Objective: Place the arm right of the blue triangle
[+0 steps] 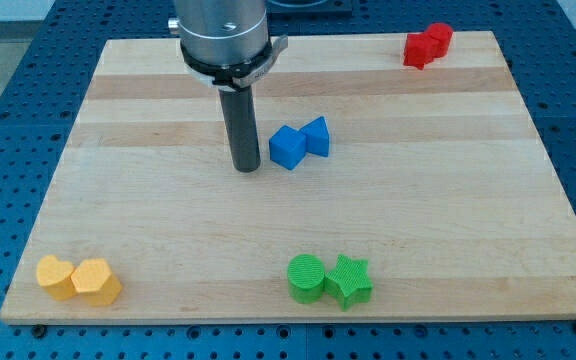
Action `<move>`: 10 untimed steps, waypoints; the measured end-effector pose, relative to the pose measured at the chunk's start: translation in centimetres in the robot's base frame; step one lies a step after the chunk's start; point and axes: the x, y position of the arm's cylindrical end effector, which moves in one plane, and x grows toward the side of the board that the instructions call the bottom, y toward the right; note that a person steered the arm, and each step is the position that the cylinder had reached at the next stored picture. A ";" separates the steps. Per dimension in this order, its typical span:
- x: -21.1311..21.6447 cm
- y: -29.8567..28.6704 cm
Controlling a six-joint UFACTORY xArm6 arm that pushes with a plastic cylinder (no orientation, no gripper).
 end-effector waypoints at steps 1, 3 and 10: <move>1.0 1.1; 2.7 4.9; -1.8 11.5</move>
